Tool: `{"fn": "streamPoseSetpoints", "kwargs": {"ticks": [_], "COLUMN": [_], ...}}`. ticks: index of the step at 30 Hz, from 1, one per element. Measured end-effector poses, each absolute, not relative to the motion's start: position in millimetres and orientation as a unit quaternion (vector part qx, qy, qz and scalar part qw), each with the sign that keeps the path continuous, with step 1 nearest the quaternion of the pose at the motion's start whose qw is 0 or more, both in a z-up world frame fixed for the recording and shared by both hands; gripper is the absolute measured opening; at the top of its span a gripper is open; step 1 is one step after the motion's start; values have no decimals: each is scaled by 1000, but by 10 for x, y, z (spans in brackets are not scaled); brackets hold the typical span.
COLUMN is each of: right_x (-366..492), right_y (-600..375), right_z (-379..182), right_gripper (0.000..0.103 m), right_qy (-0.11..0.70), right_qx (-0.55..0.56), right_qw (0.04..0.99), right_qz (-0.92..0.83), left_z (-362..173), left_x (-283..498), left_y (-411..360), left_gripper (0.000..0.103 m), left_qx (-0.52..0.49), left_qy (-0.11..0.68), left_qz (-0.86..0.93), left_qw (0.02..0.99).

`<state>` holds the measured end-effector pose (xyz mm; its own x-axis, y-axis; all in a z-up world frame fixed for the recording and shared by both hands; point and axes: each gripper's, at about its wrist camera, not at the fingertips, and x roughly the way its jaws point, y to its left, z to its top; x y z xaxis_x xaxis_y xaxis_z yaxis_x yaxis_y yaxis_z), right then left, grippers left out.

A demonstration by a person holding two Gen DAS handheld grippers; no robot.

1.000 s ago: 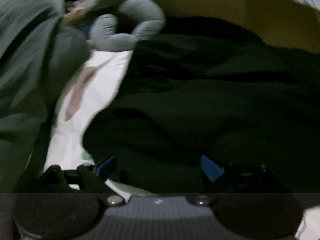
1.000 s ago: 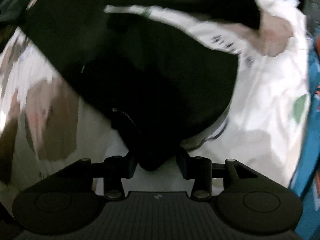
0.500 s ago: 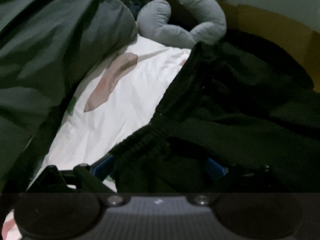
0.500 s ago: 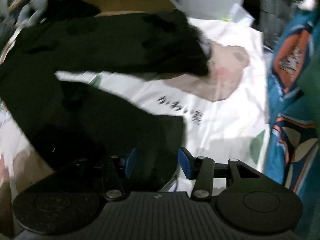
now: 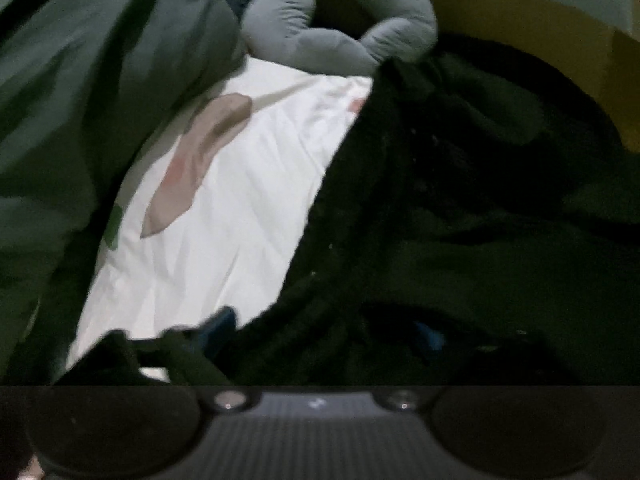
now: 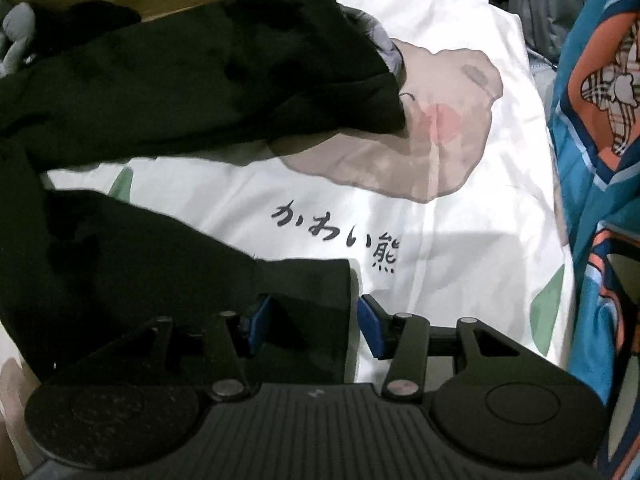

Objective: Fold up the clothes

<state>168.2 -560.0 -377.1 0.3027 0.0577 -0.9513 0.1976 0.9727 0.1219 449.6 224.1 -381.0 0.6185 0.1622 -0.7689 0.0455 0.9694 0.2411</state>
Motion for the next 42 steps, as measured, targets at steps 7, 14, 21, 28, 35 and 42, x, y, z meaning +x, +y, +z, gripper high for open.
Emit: {"fn": "streamPoseSetpoints", "kwargs": {"ticks": [7,14,21,28,35,42], "right_x": [1638,1708,1851,1722,1474,1300], "right_y": [-5657,-5744,-5759,-5473,-5258,-5125], "right_z": [-3756,-3541,-3524,-3342,-3362,-3363], "right_gripper": [4,4,7,20,21,21], "right_qy": [580,555,563,566,598,604], "right_qx": [104,64,12,34,58,86], "right_qw": [808,828,817,823,799,791], "right_qz": [-27,-53,-126,-32,23,50], "left_z": [-3645,-3351,-3306,-3415,-3651,-3636], "left_x": [4307,4103,4103,4347,4862,4824], "left_y": [2250,2520,2191,2092,2421,2498], "left_gripper": [8,1,48,80,66,20], "left_qx": [120,122,203,224,69,39], "left_qy": [459,469,442,436,536,561], "left_qz": [-29,-25,-71,-91,-122,-187], "left_qw": [880,874,871,867,833,806]}}
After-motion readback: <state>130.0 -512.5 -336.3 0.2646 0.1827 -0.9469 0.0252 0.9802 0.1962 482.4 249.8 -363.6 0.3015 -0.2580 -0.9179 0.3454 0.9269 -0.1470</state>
